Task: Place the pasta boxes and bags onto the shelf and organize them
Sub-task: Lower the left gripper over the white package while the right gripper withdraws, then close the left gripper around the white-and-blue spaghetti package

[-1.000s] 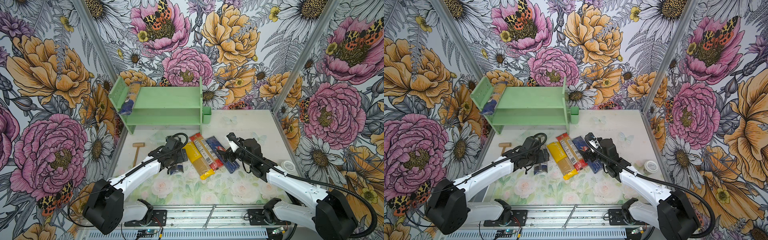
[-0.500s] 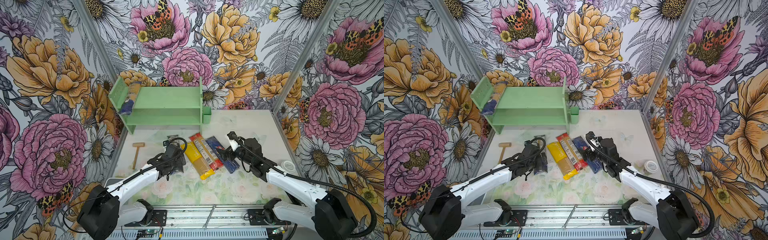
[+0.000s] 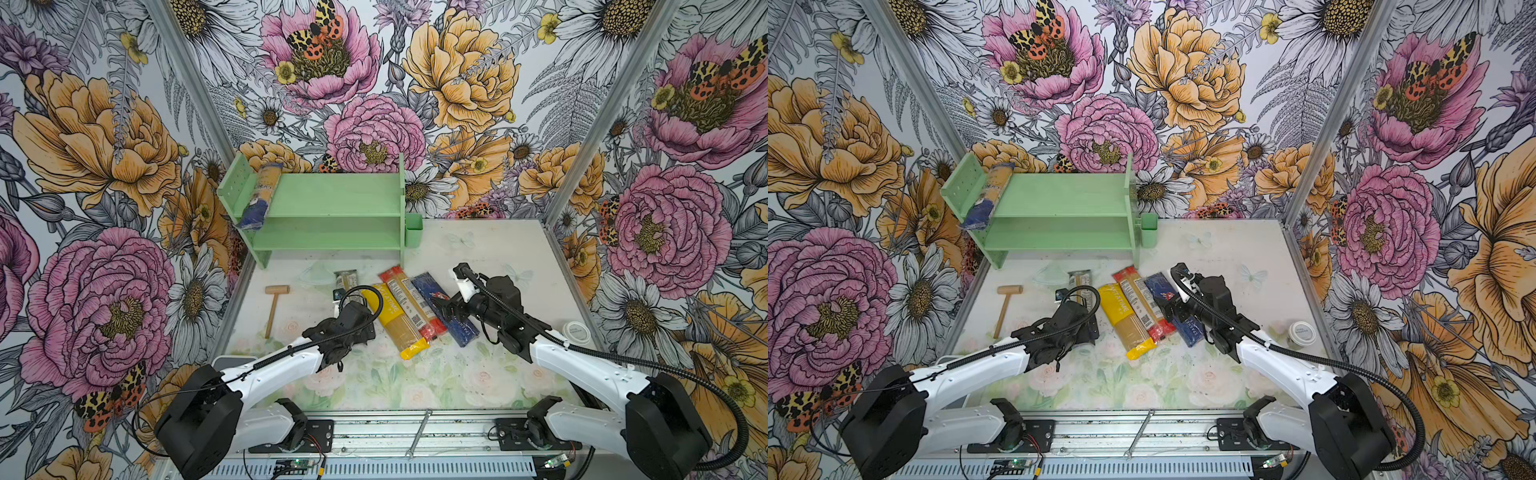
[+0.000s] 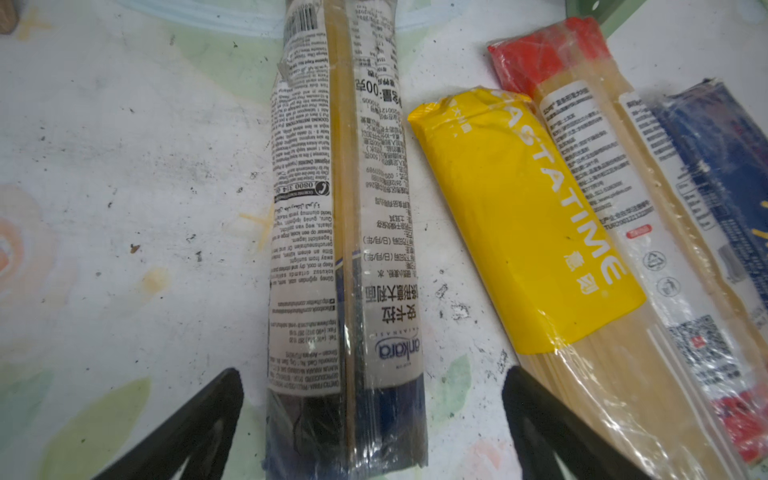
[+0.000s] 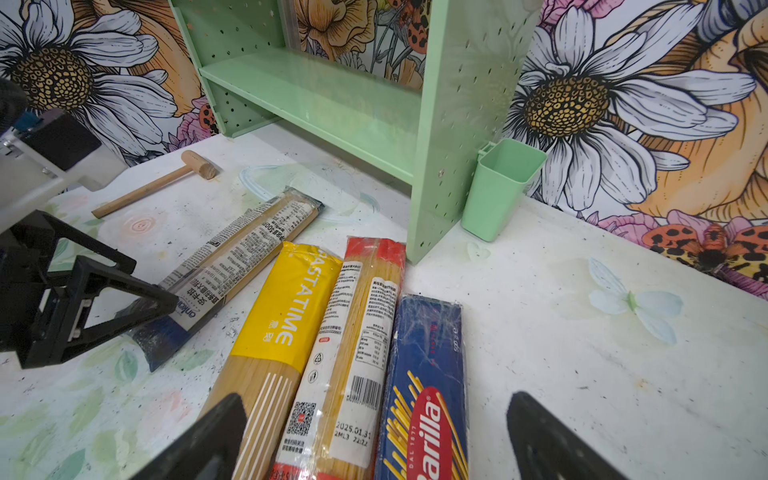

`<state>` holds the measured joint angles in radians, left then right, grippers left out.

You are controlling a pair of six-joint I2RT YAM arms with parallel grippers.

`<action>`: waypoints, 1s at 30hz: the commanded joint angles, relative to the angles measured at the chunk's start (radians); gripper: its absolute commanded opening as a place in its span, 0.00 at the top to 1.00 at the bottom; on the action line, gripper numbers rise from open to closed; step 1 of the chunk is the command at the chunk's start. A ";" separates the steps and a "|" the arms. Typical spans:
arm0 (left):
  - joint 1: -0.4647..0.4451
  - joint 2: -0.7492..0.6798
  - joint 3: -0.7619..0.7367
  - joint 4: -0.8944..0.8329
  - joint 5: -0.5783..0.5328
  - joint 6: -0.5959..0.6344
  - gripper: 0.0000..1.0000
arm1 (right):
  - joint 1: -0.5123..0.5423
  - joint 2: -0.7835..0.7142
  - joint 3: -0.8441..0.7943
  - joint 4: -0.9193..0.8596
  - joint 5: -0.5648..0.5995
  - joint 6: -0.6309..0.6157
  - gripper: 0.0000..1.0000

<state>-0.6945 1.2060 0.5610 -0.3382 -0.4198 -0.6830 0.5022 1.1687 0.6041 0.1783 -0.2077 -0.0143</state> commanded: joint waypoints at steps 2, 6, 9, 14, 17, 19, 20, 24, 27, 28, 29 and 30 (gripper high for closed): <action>-0.012 0.009 -0.039 0.073 -0.068 -0.019 0.01 | -0.008 0.006 -0.018 0.047 -0.013 0.023 0.01; -0.022 0.013 -0.070 0.107 -0.093 -0.031 0.01 | -0.008 0.010 -0.025 0.055 -0.010 0.026 0.01; -0.033 0.020 -0.085 0.122 -0.118 -0.039 0.01 | -0.008 0.013 -0.030 0.064 -0.010 0.031 0.00; -0.046 0.042 -0.099 0.145 -0.146 -0.053 0.01 | -0.008 0.021 -0.032 0.074 -0.010 0.036 0.01; -0.049 0.062 -0.103 0.166 -0.150 -0.056 0.01 | -0.008 0.027 -0.032 0.078 -0.012 0.038 0.00; -0.053 0.078 -0.105 0.185 -0.153 -0.054 0.01 | -0.008 0.029 -0.034 0.083 -0.012 0.039 0.01; -0.054 0.088 -0.107 0.191 -0.153 -0.055 0.01 | -0.008 0.032 -0.033 0.084 -0.012 0.040 0.00; -0.056 0.132 -0.102 0.209 -0.156 -0.047 0.01 | -0.008 0.034 -0.036 0.088 -0.004 0.040 0.01; -0.062 0.162 -0.098 0.221 -0.164 -0.045 0.01 | -0.008 0.032 -0.041 0.090 -0.001 0.039 0.01; -0.065 0.172 -0.098 0.224 -0.164 -0.044 0.01 | -0.008 0.030 -0.042 0.090 0.001 0.038 0.01; -0.069 0.180 -0.096 0.230 -0.168 -0.043 0.01 | -0.008 0.029 -0.045 0.089 0.002 0.039 0.00; -0.074 0.189 -0.095 0.238 -0.172 -0.041 0.01 | -0.008 0.027 -0.045 0.090 0.004 0.039 0.00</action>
<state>-0.7547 1.3766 0.4671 -0.1478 -0.5564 -0.7269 0.5022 1.1946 0.5709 0.2302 -0.2070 0.0113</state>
